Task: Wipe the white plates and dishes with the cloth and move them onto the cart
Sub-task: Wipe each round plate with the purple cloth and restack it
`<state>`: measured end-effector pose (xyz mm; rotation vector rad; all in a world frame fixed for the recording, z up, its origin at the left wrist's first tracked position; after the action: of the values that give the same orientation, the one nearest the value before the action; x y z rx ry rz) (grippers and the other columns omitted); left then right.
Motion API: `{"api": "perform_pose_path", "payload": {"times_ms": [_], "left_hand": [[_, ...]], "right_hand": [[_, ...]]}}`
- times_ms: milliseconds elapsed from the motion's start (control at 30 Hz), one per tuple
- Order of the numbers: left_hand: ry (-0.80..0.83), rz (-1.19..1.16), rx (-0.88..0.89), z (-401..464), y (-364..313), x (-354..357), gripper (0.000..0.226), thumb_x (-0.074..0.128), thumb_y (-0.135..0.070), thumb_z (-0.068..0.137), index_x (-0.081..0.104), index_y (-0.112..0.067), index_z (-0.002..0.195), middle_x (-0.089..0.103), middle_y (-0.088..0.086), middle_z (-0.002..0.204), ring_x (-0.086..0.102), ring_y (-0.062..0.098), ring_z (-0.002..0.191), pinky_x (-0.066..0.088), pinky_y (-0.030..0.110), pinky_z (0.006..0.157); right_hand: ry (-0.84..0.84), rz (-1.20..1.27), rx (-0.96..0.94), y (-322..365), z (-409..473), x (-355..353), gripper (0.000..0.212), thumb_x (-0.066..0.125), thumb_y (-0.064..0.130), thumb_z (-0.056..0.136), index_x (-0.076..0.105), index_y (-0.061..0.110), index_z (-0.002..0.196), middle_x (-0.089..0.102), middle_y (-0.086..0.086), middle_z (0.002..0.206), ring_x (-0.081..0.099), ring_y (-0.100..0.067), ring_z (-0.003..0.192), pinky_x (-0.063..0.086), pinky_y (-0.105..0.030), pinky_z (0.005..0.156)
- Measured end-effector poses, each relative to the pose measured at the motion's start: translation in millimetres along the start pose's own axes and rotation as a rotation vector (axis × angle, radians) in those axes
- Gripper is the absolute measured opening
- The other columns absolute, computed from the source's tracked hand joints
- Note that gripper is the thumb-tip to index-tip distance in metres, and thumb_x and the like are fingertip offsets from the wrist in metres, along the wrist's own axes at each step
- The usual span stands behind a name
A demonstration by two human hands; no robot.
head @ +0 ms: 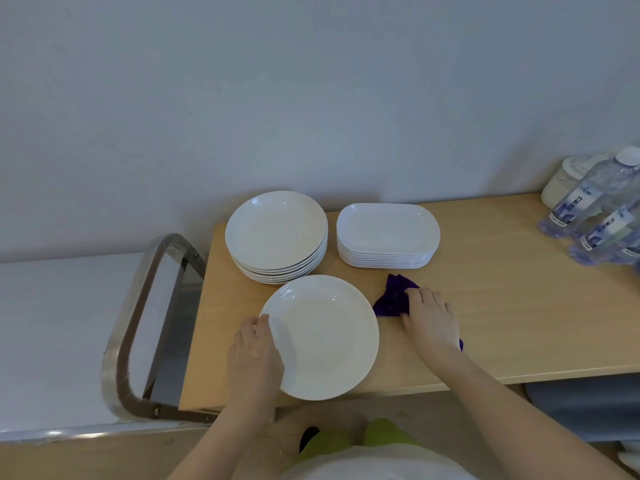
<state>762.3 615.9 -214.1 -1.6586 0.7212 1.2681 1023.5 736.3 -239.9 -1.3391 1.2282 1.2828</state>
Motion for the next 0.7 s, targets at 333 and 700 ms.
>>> {"api": "perform_pose_path", "payload": {"times_ms": [333,700], "left_hand": [[0.028,-0.205,-0.072,7.4,7.2,-1.9,0.049,0.05,-0.004,0.09,0.04,-0.011,0.137,0.043,0.006,0.132,0.053,0.022,0.099,0.048,0.029,0.074],[0.16,-0.525,-0.157,24.4,23.8,-1.4,0.039,0.054,-0.014,0.087,0.053,-0.024,0.124,0.056,-0.003,0.114,0.058,0.015,0.086,0.048,0.024,0.061]], "right_hand": [[-0.468,0.712,-0.073,39.1,-13.5,-93.0,0.018,0.044,0.013,0.097,0.061,0.006,0.098,0.058,-0.006,0.085,0.051,-0.024,0.074,0.045,-0.041,0.064],[0.063,0.435,-0.475,160.2,-56.5,-28.7,0.031,0.037,0.025,0.099,0.05,0.021,0.128,0.049,0.001,0.13,0.045,-0.017,0.117,0.037,-0.032,0.099]]}}
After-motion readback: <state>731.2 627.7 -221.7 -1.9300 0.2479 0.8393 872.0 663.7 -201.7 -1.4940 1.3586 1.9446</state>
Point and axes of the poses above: each hand's wrist, its own z-axis towards the middle knuckle, its own x-axis out of the palm, y = z × x, the point moved 3 cm from there along z, towards the middle knuckle
